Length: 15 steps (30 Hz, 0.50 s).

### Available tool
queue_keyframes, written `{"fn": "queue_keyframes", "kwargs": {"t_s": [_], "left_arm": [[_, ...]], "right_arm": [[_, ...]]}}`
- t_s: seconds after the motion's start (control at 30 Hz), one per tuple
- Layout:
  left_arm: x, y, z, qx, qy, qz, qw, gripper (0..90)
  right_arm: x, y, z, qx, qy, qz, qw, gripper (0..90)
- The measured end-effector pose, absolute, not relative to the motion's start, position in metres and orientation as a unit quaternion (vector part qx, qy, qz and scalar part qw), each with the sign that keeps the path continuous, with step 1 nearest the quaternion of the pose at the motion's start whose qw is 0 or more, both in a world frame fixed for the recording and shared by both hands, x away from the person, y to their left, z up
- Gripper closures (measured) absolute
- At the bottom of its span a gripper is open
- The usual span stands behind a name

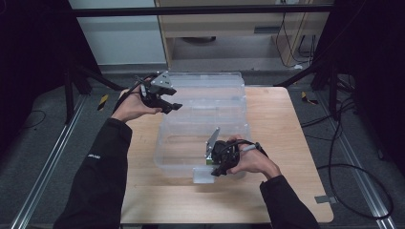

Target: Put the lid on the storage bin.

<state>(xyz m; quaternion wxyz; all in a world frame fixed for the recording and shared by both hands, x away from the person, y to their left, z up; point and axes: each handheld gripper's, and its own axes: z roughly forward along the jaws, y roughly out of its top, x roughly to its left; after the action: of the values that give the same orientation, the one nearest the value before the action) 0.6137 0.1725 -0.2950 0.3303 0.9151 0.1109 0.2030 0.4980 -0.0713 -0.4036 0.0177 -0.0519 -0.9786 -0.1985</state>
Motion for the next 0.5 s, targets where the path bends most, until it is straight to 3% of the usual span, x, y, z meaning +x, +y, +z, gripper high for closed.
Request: {"fn": "queue_keyframes", "kwargs": {"t_s": [0.5], "left_arm": [[0.623, 0.161, -0.302, 0.929, 0.081, 0.187, 0.309, 43.9]], "right_arm": [[0.498, -0.071, -0.403, -0.05, -0.979, -0.195, 0.016, 68.3]]}}
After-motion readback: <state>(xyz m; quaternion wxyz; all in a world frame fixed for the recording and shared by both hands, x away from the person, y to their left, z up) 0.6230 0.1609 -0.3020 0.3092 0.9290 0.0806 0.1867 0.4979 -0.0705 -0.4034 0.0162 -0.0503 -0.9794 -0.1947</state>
